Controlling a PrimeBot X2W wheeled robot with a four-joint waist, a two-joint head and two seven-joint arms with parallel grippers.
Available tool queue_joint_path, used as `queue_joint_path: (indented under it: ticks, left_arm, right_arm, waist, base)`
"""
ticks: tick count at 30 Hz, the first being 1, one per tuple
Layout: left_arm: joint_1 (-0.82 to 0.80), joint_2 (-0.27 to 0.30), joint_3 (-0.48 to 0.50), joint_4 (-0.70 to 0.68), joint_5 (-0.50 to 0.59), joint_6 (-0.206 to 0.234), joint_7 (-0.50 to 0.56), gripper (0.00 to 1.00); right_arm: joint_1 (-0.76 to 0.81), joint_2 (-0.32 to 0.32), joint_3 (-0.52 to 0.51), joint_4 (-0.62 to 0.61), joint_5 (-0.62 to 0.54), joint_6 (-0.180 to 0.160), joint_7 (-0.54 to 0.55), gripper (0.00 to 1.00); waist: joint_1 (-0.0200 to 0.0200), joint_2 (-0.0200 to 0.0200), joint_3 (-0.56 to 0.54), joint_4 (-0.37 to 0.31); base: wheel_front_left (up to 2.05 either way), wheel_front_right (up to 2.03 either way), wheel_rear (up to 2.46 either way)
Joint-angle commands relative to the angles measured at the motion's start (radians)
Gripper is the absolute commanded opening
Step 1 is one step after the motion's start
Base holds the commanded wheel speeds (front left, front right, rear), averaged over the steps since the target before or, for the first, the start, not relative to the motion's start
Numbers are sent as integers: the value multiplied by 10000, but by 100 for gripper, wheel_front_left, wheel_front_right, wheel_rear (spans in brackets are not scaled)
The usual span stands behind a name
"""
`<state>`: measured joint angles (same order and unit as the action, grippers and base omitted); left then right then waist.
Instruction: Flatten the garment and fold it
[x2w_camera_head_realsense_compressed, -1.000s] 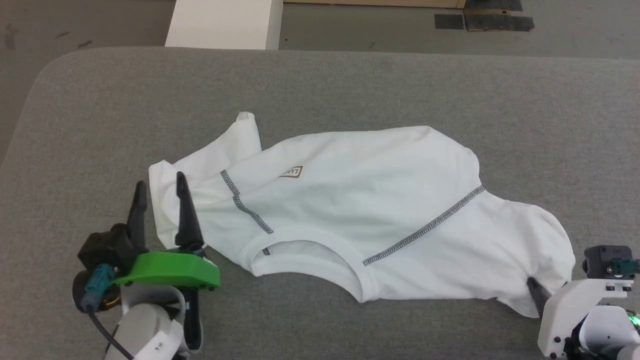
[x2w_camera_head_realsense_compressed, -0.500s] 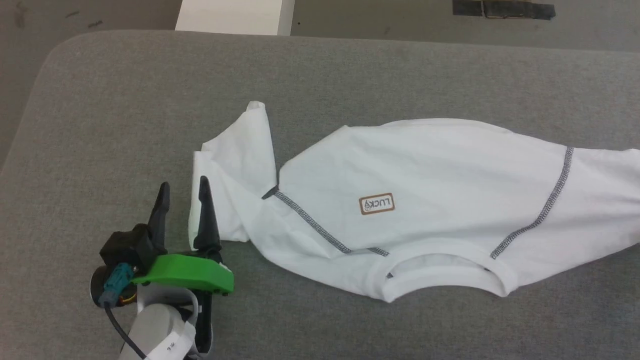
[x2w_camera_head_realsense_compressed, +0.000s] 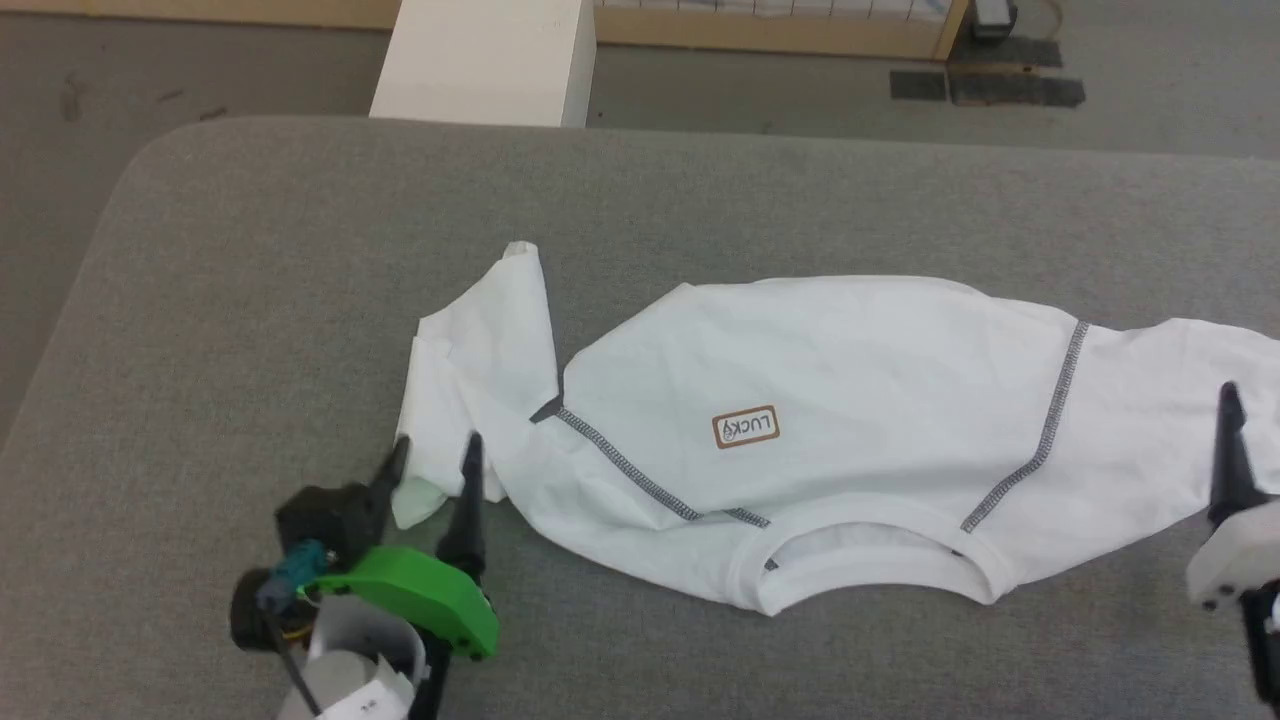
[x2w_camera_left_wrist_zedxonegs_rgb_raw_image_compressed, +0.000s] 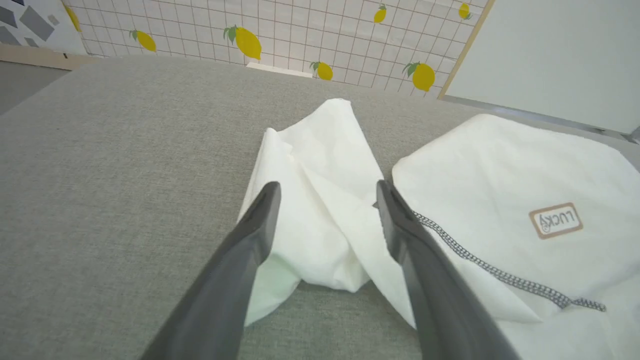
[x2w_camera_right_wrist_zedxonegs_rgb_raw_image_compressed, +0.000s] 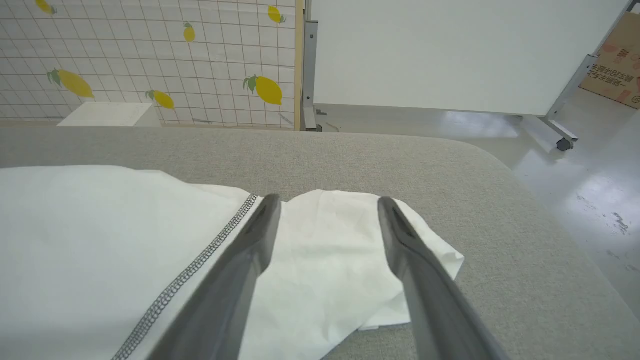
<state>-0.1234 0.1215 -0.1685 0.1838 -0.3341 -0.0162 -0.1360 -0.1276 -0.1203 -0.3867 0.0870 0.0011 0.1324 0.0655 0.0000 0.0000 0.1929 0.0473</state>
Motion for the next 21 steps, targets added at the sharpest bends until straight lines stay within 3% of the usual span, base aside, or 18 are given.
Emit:
queue_joint_path:
  ticks: [1,5,12,15,20,21]
  left_arm:
    - [240,-3,-151,-8,-33,-51,397,100]
    - [455,-206,-365,41,-513,68,1740,100]
    - [316,-502,-511,320,-1096,897,3408,100]
    - [220,-548,-564,467,-1213,1215,3951,100]
    - [108,-586,-650,496,-1424,1371,4355,100]
    - [101,-586,-671,503,-1442,1374,4426,65]
  right_arm:
    - [337,155,176,-208,117,-17,-243,100]
    - [1126,506,700,-767,429,-17,-610,100]
    - [1686,692,1609,-1367,845,-17,-651,100]
    - [1640,696,1878,-1421,1061,-17,-644,100]
    - [1547,698,2070,-1408,1282,-17,-660,100]
    - [1558,699,2104,-1383,1303,-17,-628,100]
  waist:
    - [0,0,-295,-161]
    - [0,0,-403,-323]
    - [0,0,-305,-730]
    - [0,0,-217,-944]
    - [0,0,-65,-1237]
    - [0,0,-49,-1264]
  base:
    - [0,0,0]
    - [0,0,0]
    - [0,0,0]
    - [0,0,0]
    - [0,0,0]
    - [0,0,0]
